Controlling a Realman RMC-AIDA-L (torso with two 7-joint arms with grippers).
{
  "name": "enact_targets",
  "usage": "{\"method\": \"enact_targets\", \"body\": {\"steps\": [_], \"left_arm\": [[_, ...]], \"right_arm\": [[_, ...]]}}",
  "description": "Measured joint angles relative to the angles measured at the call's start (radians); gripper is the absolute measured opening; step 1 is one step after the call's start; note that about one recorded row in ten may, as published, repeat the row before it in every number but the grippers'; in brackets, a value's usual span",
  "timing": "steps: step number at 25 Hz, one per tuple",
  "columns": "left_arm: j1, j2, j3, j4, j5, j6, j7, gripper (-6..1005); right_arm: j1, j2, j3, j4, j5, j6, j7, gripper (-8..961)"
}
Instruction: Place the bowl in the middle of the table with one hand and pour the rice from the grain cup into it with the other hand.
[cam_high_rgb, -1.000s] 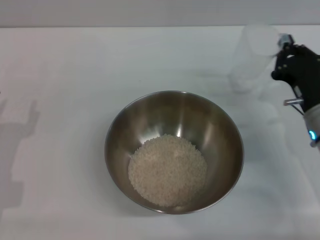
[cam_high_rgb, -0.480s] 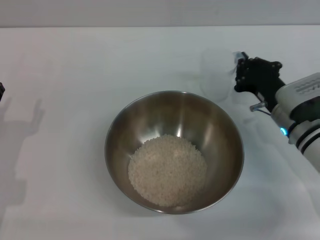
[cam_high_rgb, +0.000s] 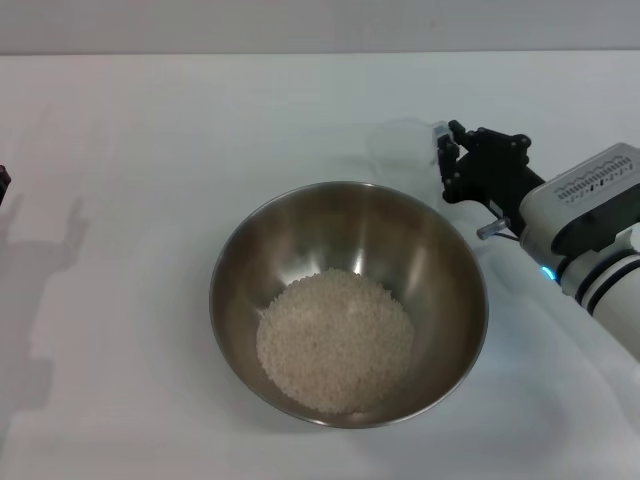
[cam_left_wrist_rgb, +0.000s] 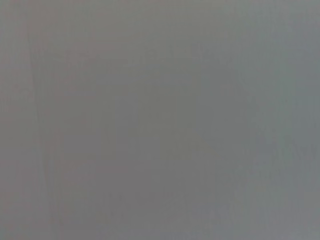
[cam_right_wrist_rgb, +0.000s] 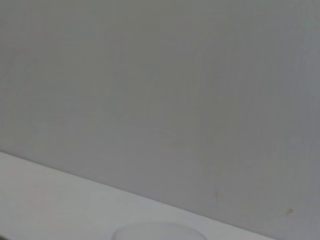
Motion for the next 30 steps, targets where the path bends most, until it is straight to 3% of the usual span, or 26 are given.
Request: {"method": "enact_targets", "body": {"steps": [7,12,23,27,28,30], "left_arm": [[0.000,0.000,0.000,0.001,0.000,0.000,0.000,842],[0.002,0.000,0.000,0.001,0.000,0.000,0.000,842],[0.005,0.000,0.000,0.006,0.000,0.000,0.000,842],[0.007,0.000,0.000,0.008,0.000,0.000,0.000,842],[0.008,0.000,0.000,0.009,-0.002,0.000,0.000,842],[0.009,0.000,0.000,0.010,-0.007,0.000,0.000,842]], "right_arm": [[-0.022,0.001,0.001,0.011,-0.005,-0.009,0.007,212],[-0.061,0.000,-0.001,0.030,-0.014,-0.032,0.002,455],[-0.194,-0.003,-0.009,0.078,-0.020,-0.210,0.007,534],[-0.242,-0.003,-0.010,0.082,-0.020,-0.290,0.008,648],[-0.288,-0.004,0.003,0.084,-0.016,-0.379,0.009,667],[-0.318,-0.003,0.014,0.084,-0.012,-0.430,0.009,706]]}}
